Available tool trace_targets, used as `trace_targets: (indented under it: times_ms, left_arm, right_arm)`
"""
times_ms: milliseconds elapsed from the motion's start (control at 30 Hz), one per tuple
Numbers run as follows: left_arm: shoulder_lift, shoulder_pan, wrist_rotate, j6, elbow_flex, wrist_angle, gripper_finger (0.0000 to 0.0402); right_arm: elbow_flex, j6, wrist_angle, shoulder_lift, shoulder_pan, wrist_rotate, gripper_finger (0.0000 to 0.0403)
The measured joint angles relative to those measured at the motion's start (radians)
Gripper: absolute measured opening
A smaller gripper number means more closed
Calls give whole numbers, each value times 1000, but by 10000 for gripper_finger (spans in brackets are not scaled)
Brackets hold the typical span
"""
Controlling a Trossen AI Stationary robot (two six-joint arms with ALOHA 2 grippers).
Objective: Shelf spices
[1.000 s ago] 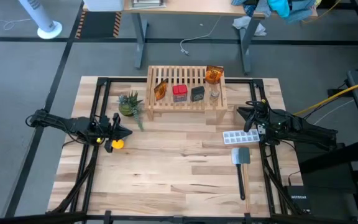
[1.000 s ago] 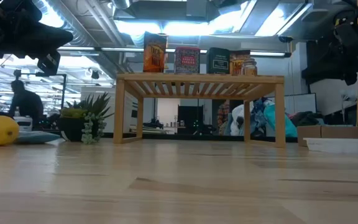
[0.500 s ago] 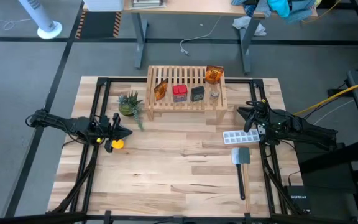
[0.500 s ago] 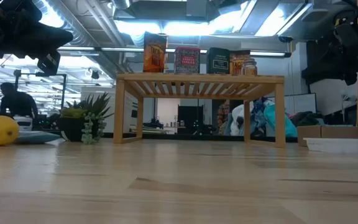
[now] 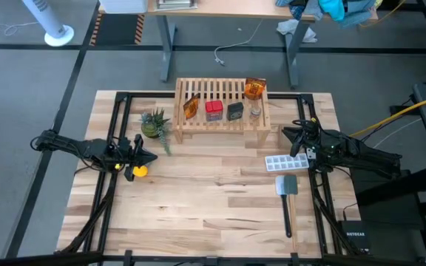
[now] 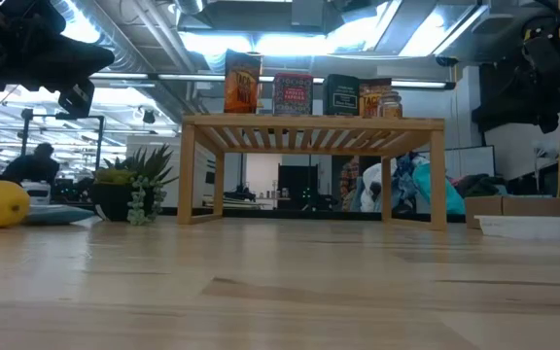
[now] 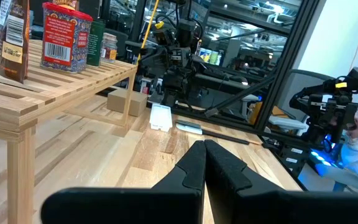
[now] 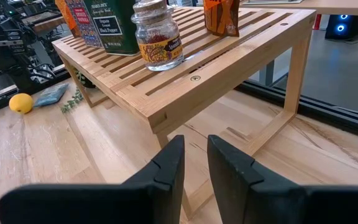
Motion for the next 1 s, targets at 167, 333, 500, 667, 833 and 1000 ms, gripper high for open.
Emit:
trace_targets:
  times_ms: [167, 333, 500, 667, 833, 1000]
  left_arm:
    - [0, 0, 0, 0, 0, 0, 0]
    - [0, 0, 0, 0, 0, 0, 0]
    - [0, 0, 0, 0, 0, 0, 0]
    - [0, 0, 0, 0, 0, 0, 0]
    - [0, 0, -42, 95, 0, 19, 0]
    - [0, 0, -77, 303, 0, 15, 0]
  right_arm:
    - [0, 1, 18, 0, 0, 0, 76]
    - [0, 75, 107, 0, 0, -32, 76]
    - [0, 31, 158, 0, 0, 25, 76]
    - [0, 23, 163, 0, 0, 173, 76]
    - [0, 23, 147, 0, 0, 170, 76]
    - [0, 22, 143, 0, 0, 100, 76]
